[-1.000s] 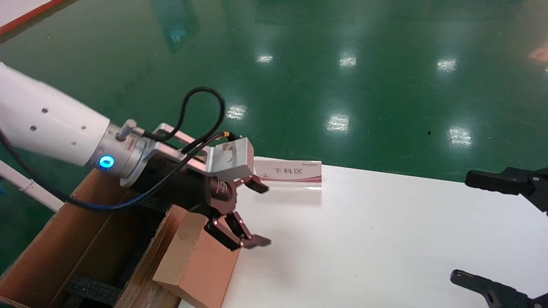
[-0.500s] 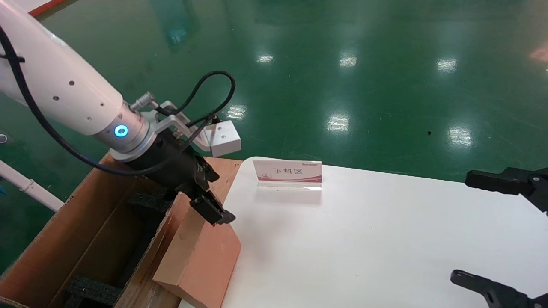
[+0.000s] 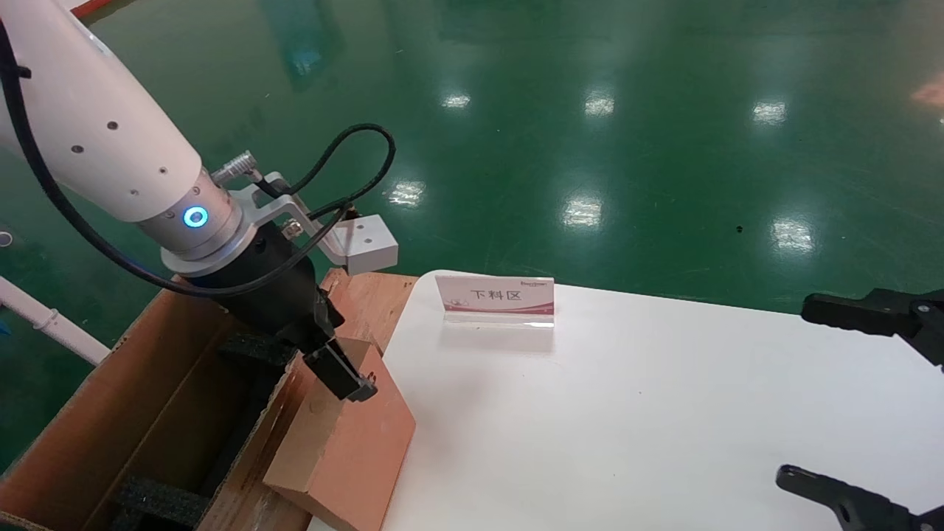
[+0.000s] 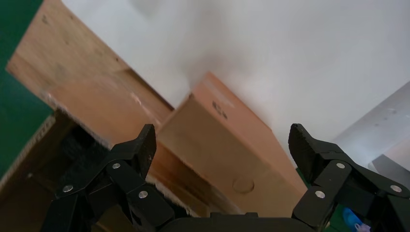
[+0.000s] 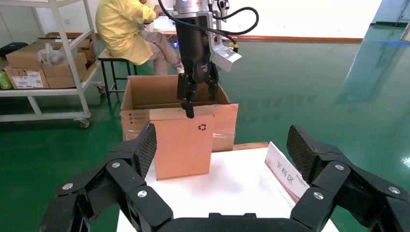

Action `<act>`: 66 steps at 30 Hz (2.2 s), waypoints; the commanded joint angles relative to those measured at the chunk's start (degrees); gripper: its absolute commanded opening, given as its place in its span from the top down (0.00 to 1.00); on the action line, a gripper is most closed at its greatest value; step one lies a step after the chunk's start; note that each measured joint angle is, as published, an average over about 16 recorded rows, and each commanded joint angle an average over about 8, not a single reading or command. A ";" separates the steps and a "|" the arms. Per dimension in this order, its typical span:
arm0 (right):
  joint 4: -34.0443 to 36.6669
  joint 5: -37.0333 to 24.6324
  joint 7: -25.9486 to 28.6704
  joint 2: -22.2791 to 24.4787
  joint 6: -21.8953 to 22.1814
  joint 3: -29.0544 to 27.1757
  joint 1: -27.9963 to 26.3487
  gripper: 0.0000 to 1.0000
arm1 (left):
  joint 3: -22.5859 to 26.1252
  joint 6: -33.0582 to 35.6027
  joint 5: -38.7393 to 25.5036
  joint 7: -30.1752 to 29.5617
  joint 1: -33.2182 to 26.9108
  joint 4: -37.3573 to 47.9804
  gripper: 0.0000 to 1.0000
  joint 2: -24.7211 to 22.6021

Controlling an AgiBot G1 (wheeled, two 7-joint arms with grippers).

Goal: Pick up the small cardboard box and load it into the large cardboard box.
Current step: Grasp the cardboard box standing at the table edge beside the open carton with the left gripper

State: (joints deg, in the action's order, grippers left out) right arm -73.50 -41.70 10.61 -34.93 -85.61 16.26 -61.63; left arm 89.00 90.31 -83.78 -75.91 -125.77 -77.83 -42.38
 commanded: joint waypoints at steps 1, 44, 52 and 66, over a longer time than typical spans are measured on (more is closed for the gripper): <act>0.00 0.01 0.00 0.00 0.00 0.01 0.00 0.00 | 2.30 -0.12 0.94 -0.91 -1.48 -0.03 0.00 -0.07; 0.04 0.11 -0.08 0.06 0.08 0.14 -0.02 0.00 | 21.96 -4.76 8.65 -5.93 -7.17 2.24 0.00 -3.87; 0.06 0.12 -0.11 0.06 0.07 0.17 -0.05 0.00 | 22.99 -7.88 7.37 -1.24 -2.46 8.39 0.00 -4.33; 0.08 0.14 -0.12 0.08 0.09 0.19 -0.04 0.11 | 21.93 -8.12 10.87 4.33 -0.71 13.47 0.24 -3.77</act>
State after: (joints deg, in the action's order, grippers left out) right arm -73.42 -41.55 10.49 -34.86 -85.52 16.46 -61.68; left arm 111.03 82.17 -73.25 -71.91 -126.47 -64.63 -46.28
